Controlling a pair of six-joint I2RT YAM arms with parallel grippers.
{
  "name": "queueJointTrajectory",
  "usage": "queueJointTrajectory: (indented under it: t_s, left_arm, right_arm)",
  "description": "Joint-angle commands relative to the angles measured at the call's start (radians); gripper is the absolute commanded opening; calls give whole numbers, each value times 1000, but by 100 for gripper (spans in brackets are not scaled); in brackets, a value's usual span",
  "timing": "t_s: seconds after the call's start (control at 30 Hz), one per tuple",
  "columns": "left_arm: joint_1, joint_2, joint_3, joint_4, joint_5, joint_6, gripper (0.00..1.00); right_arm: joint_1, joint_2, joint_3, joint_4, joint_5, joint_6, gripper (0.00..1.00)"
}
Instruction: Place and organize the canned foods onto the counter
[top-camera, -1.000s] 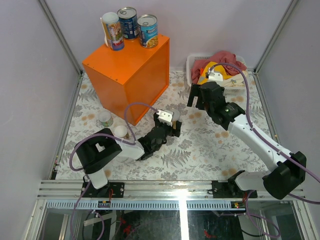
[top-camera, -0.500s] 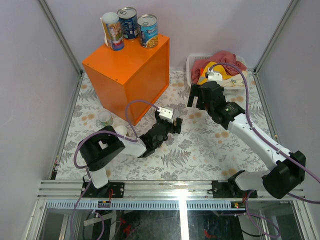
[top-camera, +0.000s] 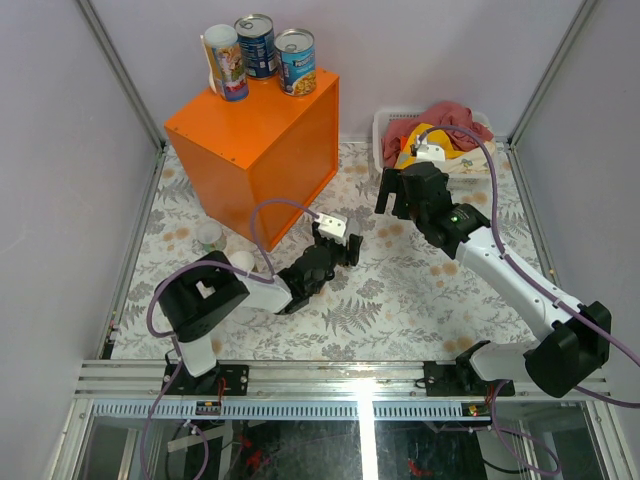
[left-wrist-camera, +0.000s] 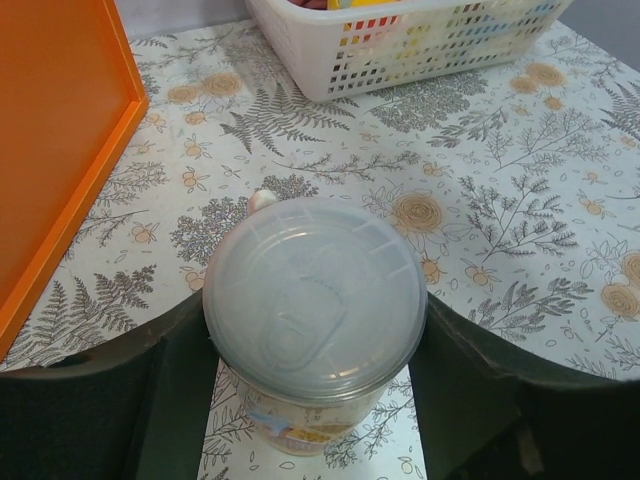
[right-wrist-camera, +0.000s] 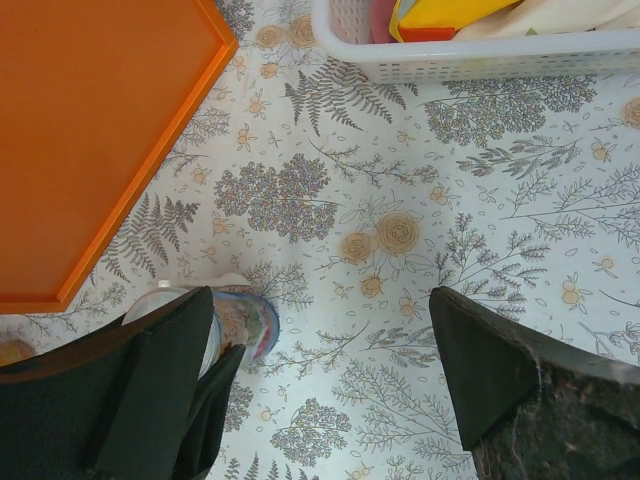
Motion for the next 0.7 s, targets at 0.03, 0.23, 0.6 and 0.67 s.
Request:
queueJointTrajectory:
  t_s: [0.03,0.23,0.6,0.67]
  left_arm:
    - [4,-98,41,88,12,37,4]
    - [4,-207,119,-23,-12,111,0]
    - [25,-314,498,-397,-105,198,0]
    - [40,-307,596,-498,-108,202,0]
  right_arm:
    - [-11,0,37,23,-10,-21,96]
    - [-18,-6,32,30,-10,-13,96]
    - [-21,-8,44,44,-21,3,96]
    - [-21,-8,52,43,-23,4,96]
